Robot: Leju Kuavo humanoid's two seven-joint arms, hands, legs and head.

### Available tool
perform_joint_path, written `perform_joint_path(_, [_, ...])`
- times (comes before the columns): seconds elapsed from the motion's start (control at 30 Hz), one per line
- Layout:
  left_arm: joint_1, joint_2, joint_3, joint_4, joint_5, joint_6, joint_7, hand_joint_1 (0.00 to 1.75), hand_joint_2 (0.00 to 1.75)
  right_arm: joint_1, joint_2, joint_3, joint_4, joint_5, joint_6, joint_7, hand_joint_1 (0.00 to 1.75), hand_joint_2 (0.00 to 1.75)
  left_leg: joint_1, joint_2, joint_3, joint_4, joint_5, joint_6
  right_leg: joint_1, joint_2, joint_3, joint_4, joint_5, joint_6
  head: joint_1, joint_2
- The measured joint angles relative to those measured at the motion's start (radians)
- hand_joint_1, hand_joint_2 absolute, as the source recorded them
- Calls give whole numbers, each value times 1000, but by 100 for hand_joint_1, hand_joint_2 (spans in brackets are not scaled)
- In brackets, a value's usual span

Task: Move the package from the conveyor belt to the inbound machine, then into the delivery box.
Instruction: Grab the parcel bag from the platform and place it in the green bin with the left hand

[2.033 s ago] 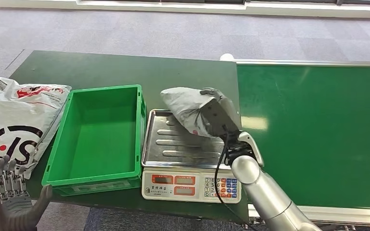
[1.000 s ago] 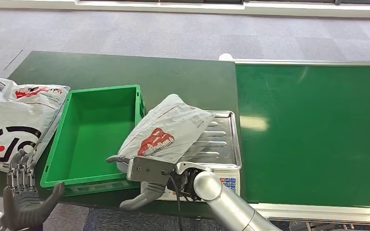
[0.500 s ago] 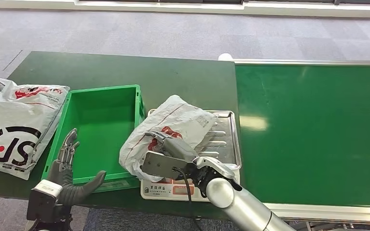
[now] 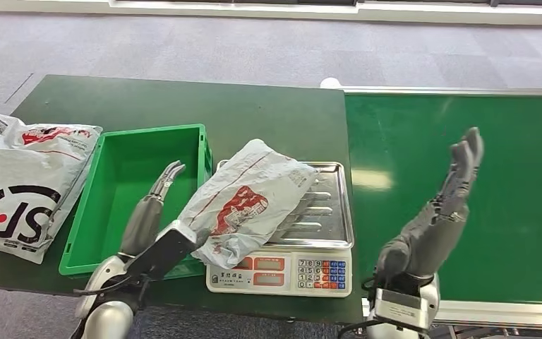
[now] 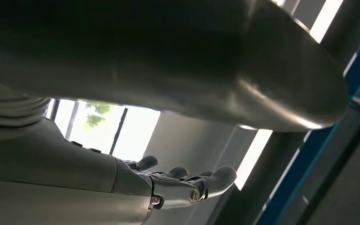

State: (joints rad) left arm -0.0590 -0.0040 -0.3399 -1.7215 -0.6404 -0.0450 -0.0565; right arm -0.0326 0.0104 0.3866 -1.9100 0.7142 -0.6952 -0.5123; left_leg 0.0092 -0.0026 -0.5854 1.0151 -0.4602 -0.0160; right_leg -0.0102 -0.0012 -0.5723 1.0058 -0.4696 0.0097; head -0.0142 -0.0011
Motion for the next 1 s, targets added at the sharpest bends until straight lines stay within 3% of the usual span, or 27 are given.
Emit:
perform_joint_path(0.17, [-43, 0, -56, 33, -11, -3, 17, 0, 175, 35, 35, -72, -66, -12, -5, -23, 0, 0, 0, 2, 1, 0, 1, -1, 1, 1, 0, 0, 0, 0, 0, 0])
perform_joint_path(0.53, [-64, 0, -78, 63, -14, -3, 20, 0, 175, 51, 57, -109, -93, -12, -5, -28, 0, 0, 0, 2, 1, 0, 1, -1, 0, 2, 0, 0, 0, 0, 0, 0])
perform_joint_path(0.63, [-81, -2, -89, 77, -51, -32, 59, 4, 175, 51, 70, -123, -103, -45, -5, -78, 0, 131, 0, 2, 1, 0, 1, -1, 0, 1, -1, 0, 1, 0, 0, 0])
perform_joint_path(0.67, [-98, -7, -99, 91, -78, -52, 87, 12, 175, 51, 78, -132, -109, -65, -5, -104, 0, 175, 0, 1, 0, 0, 1, 0, 0, 1, -1, 0, 1, 0, 0, 0])
perform_joint_path(0.7, [-120, -13, -112, 112, -113, -73, 121, 36, 175, 50, 84, -141, -116, -86, -5, -128, 0, 175, 0, 0, 0, 0, 2, 0, 0, 0, -1, 0, 1, 0, 0, 0])
perform_joint_path(0.8, [-205, -46, -162, 223, -246, -117, 227, 155, 175, 48, 88, -154, -142, -125, -5, -171, 0, 175, 0, 0, 0, 0, 2, 1, -1, -1, 0, 0, 2, 1, 0, 0])
perform_joint_path(0.83, [-235, -59, -177, 268, -288, -123, 254, 175, 175, 48, 88, -155, -152, -127, -5, -177, 0, 175, 0, 0, 0, 0, 3, 1, -1, -1, 0, 0, 3, 2, 0, 0])
perform_joint_path(1.0, [-369, -130, -209, 533, -438, -118, 334, 175, 175, 59, 71, -154, -185, -99, -3, -184, 0, 175, 0, 1, 0, 0, 3, 2, -2, 0, 0, 0, 4, 3, 0, 0])
